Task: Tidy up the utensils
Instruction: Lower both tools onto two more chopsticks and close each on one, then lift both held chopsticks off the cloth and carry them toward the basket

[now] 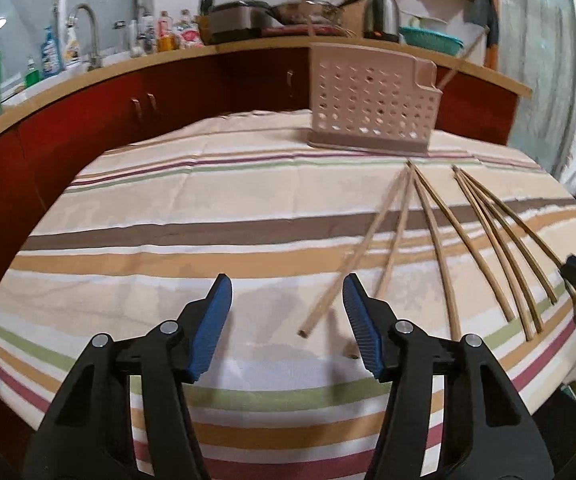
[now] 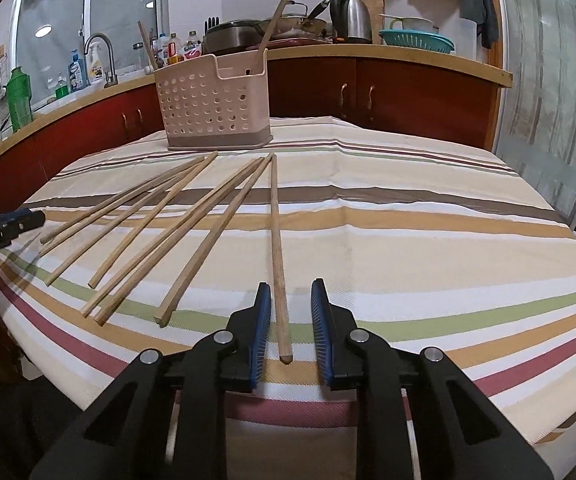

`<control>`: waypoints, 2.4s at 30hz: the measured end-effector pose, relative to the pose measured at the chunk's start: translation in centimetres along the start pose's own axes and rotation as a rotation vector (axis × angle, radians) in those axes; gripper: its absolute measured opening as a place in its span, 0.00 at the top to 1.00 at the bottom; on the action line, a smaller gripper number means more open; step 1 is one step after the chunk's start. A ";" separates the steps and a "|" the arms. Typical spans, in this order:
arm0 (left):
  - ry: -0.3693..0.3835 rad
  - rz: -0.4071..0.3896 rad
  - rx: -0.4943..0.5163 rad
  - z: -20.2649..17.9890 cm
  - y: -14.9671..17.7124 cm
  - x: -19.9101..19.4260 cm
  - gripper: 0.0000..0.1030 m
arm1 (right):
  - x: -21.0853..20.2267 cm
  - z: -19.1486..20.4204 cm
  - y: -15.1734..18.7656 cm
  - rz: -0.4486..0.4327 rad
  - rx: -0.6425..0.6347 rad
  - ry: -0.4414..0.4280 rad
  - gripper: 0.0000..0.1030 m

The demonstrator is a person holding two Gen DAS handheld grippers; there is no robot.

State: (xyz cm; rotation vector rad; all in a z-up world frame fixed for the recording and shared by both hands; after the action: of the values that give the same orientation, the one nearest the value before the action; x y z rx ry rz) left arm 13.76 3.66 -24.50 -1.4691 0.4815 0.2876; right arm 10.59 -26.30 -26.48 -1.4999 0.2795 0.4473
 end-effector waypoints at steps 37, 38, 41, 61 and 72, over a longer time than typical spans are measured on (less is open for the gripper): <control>0.029 0.070 -0.006 -1.7 1.5 1.6 0.67 | 0.5 0.3 0.0 -0.004 0.016 -0.026 0.78; 0.032 0.064 -0.006 -1.8 1.5 1.6 0.68 | 0.5 0.3 0.0 -0.004 0.014 -0.026 0.78; 0.046 0.062 -0.022 -1.4 1.5 1.5 0.90 | 0.4 0.4 0.0 -0.002 0.012 -0.033 0.80; 0.001 -0.122 -0.032 0.8 -4.1 -2.2 0.94 | -2.1 0.9 -5.0 -0.102 0.020 -0.055 0.93; 0.021 -0.185 -0.073 1.3 -7.3 -4.0 0.94 | -3.4 0.6 -8.4 -0.171 0.028 -0.048 0.93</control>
State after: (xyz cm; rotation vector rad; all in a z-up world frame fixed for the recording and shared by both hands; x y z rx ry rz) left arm 13.92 4.63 -16.12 -1.5772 0.3521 0.1444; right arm 11.32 -26.18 -17.41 -1.4700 0.1177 0.3414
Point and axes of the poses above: each gripper's, at about its wrist camera, not at the fingertips, and x roughly the way its jaws point, z to its left, y to its underside, the point moved 8 cm from there along x, roughly the way its jaws point, and after that the axes turned 11 degrees about -z, right-handed, at the moved point
